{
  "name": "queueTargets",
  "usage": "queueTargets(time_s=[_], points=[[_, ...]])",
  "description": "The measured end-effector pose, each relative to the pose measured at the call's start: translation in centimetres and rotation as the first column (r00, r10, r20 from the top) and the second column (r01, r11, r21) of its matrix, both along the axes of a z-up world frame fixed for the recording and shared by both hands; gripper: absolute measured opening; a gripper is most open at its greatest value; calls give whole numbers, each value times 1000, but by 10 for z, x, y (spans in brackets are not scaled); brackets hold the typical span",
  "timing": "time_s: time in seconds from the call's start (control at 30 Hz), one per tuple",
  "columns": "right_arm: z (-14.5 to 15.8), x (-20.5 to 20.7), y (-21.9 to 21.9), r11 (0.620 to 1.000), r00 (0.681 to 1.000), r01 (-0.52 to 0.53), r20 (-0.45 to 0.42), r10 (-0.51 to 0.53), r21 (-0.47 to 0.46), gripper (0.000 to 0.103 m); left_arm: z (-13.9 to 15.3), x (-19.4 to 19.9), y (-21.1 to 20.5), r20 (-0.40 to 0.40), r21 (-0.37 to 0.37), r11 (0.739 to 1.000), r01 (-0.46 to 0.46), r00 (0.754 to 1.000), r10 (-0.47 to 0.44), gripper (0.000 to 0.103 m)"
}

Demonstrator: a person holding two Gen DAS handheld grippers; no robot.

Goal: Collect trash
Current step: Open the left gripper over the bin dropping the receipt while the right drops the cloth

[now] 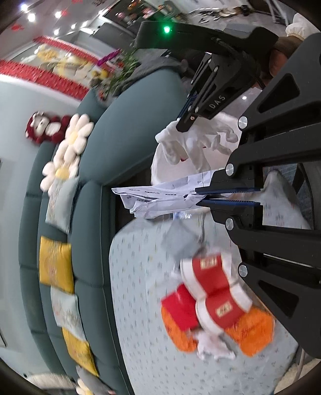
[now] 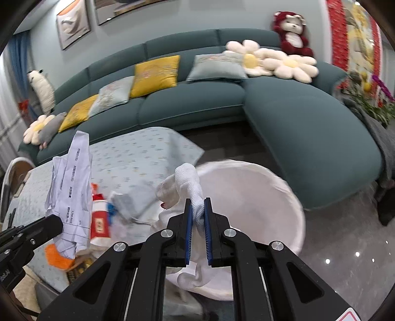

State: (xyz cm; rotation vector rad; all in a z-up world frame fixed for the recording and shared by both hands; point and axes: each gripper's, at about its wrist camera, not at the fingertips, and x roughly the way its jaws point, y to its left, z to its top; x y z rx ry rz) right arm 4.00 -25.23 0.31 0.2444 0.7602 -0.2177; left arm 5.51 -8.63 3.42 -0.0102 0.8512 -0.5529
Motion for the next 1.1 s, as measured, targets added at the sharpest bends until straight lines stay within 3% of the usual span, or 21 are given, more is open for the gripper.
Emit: queueTargets(time_s=[0.37,0.63,0.73,0.8,0.87,1.1], points=[[-26,-14,-39,996,995,90,-42,-89,27,9,-22,5,-56,-46,17,995,102,994,-101,4],[-33,-10,-43,994,994,98,-49,-96,44,11,-33,14,-75,-72,25,993,113,991,-111,5],[-33,-10,-45,993,993,111,-41,-109,38,17,-34,18,-76,-79,17,995,103,992,-101,10],[-33,-11,-44,993,993,115,-37,-113,32,29,-34,19,-76,-77,22,995,93,993,-91,22],[-31,-13,-42,993,993,118,-30,-117,19,36,-33,18,-74,-72,24,996,81,994,-79,27],[-25,-15,-34,994,994,108,-26,-108,-1,38,-32,19,-64,-73,23,998,62,996,-60,27]])
